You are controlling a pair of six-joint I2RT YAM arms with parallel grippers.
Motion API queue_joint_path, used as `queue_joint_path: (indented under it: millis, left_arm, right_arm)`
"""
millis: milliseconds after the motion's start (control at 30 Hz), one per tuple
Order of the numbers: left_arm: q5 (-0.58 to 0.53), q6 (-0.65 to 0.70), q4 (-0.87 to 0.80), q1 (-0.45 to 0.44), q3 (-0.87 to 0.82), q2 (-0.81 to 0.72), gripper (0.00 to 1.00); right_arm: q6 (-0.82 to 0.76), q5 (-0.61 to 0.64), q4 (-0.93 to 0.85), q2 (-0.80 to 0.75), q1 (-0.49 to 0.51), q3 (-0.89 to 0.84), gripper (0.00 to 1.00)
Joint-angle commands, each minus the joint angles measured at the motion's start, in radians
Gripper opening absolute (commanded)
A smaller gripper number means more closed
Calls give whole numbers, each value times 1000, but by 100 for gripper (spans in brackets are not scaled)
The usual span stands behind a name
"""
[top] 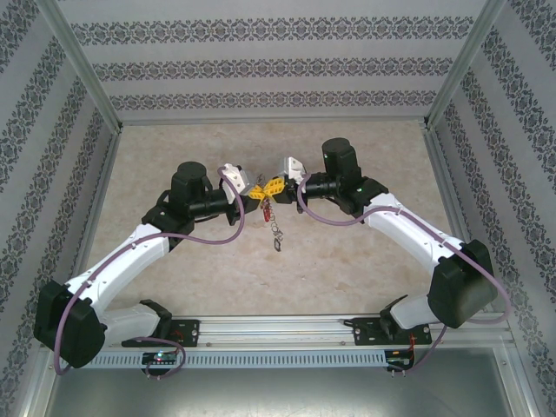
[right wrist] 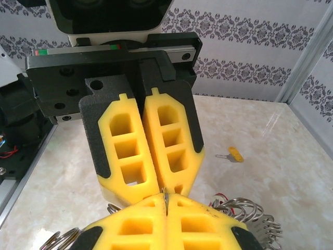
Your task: Put the keys on the keyring
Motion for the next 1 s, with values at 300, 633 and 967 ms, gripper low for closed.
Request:
queue_joint_path:
  millis: [300, 633, 967]
  left_arm:
    - [37, 31, -9, -2, 52, -9, 0]
    - [-33, 56, 20, -2, 14, -15, 0]
    - [-83, -25, 129, -1, -51, 14, 0]
  right_arm:
    - [-107, 9, -107, -19, 21, 0, 0]
    - [-173, -40, -162, -7, 3, -11, 6]
    - [-99, -73, -165, 15, -39, -18, 32]
